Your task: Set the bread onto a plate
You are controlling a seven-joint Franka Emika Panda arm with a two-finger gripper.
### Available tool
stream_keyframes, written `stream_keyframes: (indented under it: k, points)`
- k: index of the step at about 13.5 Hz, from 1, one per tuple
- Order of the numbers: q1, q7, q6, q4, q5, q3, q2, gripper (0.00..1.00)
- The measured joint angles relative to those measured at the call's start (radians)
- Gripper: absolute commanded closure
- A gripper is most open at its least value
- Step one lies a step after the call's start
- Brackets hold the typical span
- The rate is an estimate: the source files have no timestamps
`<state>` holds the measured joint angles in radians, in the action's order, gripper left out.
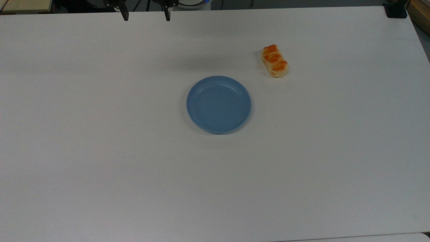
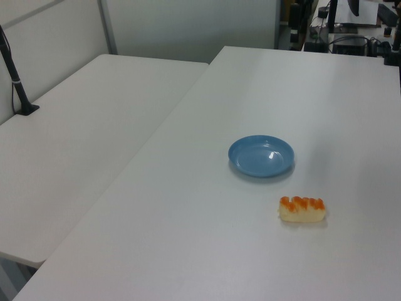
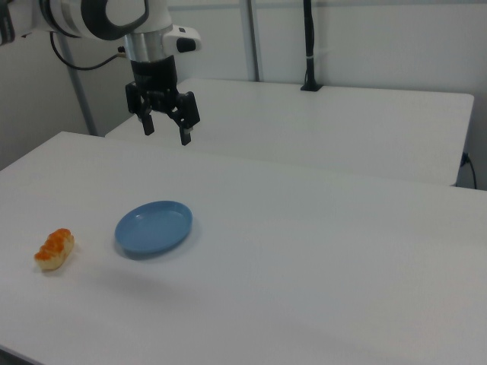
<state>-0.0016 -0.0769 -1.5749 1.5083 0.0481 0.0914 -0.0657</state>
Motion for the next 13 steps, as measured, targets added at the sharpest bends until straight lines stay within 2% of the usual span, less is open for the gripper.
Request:
stream_keyframes:
  k: [3,13]
  points:
    - [0.016,0.0,0.0,0.0,-0.02,0.0,-0.001,0.0]
    - [0.016,0.0,0.0,0.0,-0.024,0.0,-0.002,0.0]
